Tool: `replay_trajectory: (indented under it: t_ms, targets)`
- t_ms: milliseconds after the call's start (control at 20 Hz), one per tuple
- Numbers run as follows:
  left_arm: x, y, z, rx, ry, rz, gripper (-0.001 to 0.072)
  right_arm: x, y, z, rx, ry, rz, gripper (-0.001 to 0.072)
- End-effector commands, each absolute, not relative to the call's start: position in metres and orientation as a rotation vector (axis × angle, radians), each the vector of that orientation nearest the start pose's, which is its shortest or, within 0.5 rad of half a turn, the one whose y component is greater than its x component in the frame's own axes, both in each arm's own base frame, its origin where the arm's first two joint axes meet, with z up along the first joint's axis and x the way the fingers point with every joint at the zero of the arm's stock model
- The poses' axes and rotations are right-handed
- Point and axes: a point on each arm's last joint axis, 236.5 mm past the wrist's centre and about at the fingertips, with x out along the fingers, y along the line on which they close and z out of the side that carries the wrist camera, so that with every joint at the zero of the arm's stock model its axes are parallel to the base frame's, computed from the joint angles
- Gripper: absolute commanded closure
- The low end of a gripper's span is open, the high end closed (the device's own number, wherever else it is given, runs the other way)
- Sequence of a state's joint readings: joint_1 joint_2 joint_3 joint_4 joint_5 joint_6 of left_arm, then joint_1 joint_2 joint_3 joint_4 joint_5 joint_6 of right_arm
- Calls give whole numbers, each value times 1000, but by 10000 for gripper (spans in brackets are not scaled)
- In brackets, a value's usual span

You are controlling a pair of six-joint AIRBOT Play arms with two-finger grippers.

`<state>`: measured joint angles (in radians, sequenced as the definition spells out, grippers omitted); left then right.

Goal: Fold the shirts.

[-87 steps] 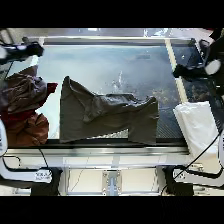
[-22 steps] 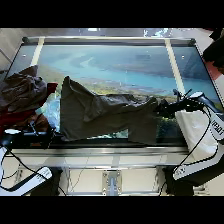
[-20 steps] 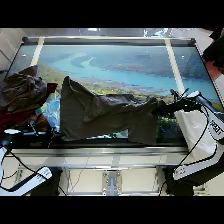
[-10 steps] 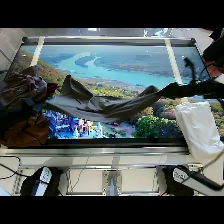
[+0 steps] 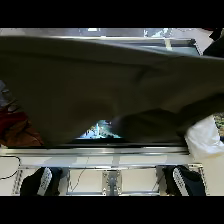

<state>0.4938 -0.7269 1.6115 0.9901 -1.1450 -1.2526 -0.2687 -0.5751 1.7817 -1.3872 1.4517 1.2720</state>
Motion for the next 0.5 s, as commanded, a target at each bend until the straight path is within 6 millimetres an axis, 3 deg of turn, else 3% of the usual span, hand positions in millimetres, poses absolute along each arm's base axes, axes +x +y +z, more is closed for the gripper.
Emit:
replay_trajectory:
  t_ms: [0,100,200,300,450]
  targets:
    - [285,38,480,70,88,75,698,150,-44,467,-251,201,-251,701]
    - [308,22,468,60,126,-8,698,189,-40,450,-228,279,-184,701]
    - [351,9,433,45,236,-83,698,246,-36,412,-179,422,-82,701]
    - [403,5,380,31,378,-124,698,308,-32,358,-109,590,26,701]
    - [472,30,264,41,674,-66,698,397,-16,262,55,818,207,700]
